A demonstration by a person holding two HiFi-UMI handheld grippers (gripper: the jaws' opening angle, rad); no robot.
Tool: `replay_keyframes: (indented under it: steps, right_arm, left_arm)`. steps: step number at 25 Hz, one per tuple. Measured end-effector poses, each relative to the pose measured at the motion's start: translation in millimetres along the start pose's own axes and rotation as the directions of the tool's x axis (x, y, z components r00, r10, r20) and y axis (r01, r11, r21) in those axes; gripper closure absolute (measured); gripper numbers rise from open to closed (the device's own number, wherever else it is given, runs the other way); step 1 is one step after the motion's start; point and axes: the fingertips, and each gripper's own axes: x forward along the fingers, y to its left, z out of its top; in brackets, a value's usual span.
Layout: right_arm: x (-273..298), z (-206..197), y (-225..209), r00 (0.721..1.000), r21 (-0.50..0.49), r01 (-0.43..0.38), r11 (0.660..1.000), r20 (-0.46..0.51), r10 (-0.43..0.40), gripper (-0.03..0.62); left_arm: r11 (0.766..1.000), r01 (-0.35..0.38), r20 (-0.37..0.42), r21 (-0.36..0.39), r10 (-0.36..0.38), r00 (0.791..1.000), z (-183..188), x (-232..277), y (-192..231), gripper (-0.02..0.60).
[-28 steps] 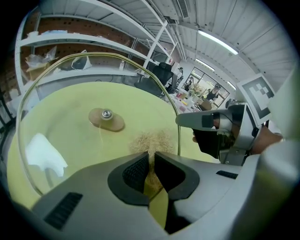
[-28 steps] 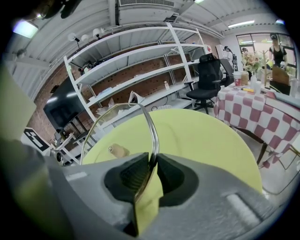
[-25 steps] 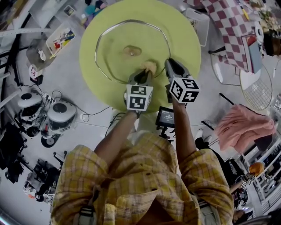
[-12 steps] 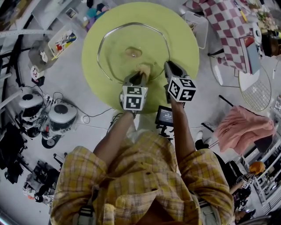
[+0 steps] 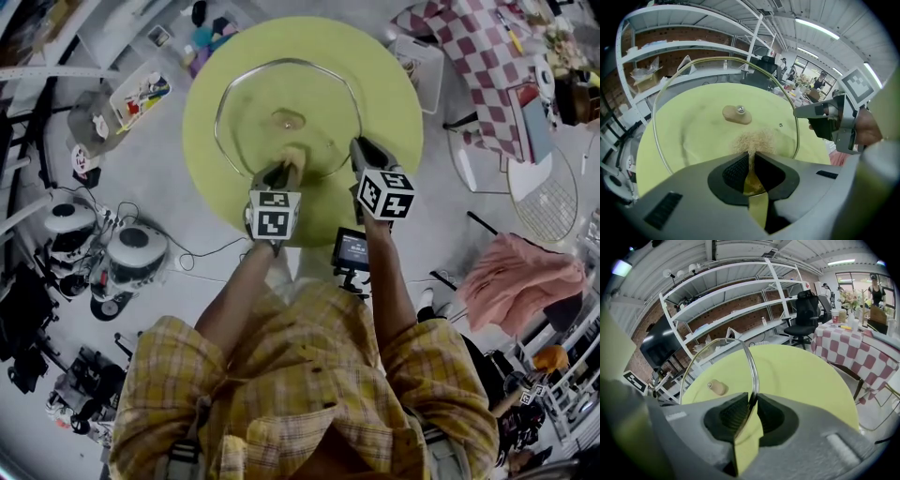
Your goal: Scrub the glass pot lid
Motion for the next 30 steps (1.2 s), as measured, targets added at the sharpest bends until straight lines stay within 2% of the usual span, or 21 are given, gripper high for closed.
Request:
replay_keyframes:
  steps: [7, 12, 24, 27, 30]
  right_arm:
    - [-5, 5, 1, 1.000, -0.017, 0.000, 1.000, -0.009, 0.000, 0.533]
    - [-9, 10, 5, 1.000, -0.035, -0.005, 0.999, -0.012, 0.005, 0.531]
    - [-11, 14, 12, 1.000, -0.073, 0.013, 0.997, -0.008, -0.013, 0.528]
    - [-13, 14, 12, 1.000, -0.073, 0.012, 0.997, -0.006, -0.013, 0.528]
    - [-15, 18, 16, 1.000, -0.084, 0.008, 0.996, 0.006, -0.007, 0.528]
  left_arm:
    - [0.999, -0.026, -0.006, -0.033, 0.025, 1.000, 0, -9, 12, 0.538]
    - [0.995, -0.077, 0.007, -0.058, 0.077, 0.997, 2, -20, 32, 0.538]
    - [0.982, -0.139, 0.010, -0.127, 0.142, 0.990, -9, -35, 77, 0.538]
    - [0.974, -0.151, 0.007, -0.168, 0.155, 0.988, -11, -39, 82, 0.537]
    - [0.959, -0.147, 0.014, -0.242, 0.155, 0.988, -7, -45, 88, 0.538]
